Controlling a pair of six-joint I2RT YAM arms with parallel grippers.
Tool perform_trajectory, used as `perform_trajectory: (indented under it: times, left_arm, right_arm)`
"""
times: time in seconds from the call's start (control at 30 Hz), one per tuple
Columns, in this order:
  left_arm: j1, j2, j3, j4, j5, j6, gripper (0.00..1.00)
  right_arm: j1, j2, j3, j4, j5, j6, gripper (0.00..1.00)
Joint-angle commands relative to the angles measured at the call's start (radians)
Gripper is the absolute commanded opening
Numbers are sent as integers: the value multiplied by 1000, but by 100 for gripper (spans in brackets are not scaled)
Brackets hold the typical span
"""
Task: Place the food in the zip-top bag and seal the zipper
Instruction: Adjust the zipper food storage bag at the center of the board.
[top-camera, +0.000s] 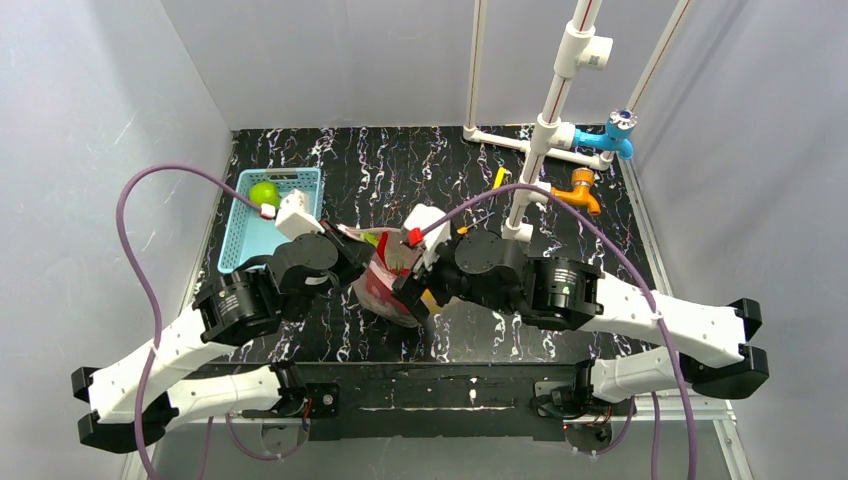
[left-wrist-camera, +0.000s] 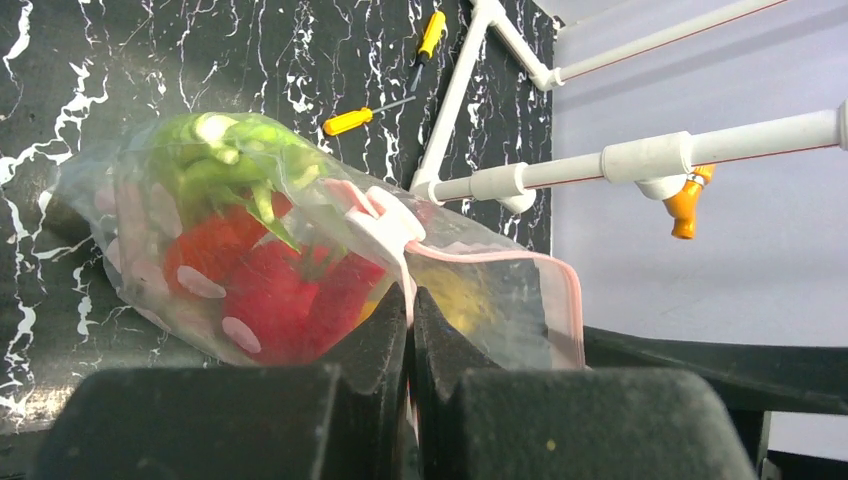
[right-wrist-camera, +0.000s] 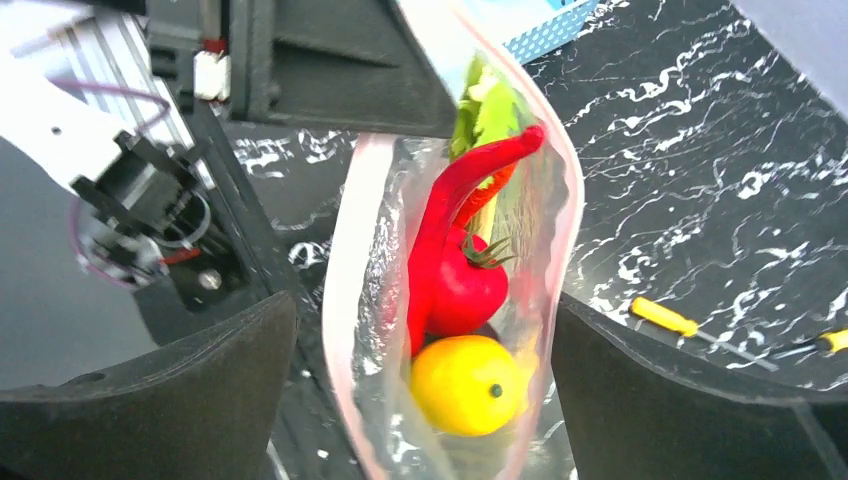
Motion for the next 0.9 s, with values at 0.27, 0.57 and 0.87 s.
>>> perform_trajectory:
  times: [0.27, 0.57, 0.87]
  left_arm:
    - [-2, -37, -22, -36, -29, -314, 0]
    - [-2, -18, 7, -98, -30, -409, 0]
    - [-2, -62, -30, -100, -41, -442, 0]
  right_arm:
    - [59, 141, 133, -25, 271, 117, 98]
    - [141, 249, 174, -22, 536, -40, 98]
    - [133, 157, 8, 190, 545, -167, 40]
